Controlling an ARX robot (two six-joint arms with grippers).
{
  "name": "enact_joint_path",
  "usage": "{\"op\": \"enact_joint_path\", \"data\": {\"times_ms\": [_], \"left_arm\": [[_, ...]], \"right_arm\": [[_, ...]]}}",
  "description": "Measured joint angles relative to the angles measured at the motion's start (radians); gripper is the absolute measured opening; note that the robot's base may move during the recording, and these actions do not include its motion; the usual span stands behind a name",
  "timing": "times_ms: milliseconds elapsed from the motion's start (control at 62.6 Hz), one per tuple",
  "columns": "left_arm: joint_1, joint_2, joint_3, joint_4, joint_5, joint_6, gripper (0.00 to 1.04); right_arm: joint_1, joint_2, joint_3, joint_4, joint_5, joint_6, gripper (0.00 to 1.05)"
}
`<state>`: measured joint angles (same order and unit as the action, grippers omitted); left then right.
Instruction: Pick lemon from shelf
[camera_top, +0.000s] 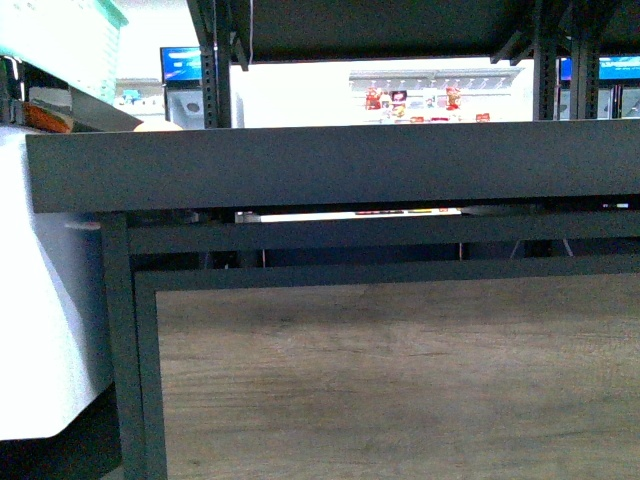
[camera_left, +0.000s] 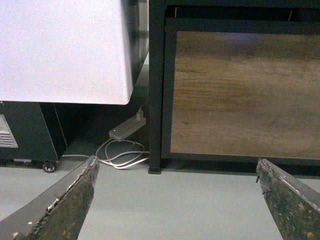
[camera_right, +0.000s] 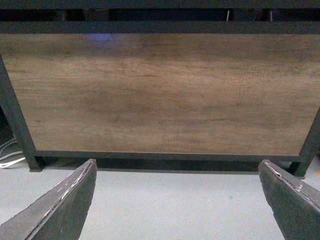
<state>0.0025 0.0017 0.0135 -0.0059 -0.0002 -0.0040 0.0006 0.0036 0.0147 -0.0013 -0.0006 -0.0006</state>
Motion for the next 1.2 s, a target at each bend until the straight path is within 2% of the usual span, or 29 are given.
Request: {"op": "enact_joint_path", "data": {"times_ms": [1198], "left_arm": [[0.000, 0.000, 0.000, 0.000, 0.000, 0.000, 0.97]], "right_arm": [[0.000, 0.000, 0.000, 0.000, -0.001, 0.000, 0.97]]}}
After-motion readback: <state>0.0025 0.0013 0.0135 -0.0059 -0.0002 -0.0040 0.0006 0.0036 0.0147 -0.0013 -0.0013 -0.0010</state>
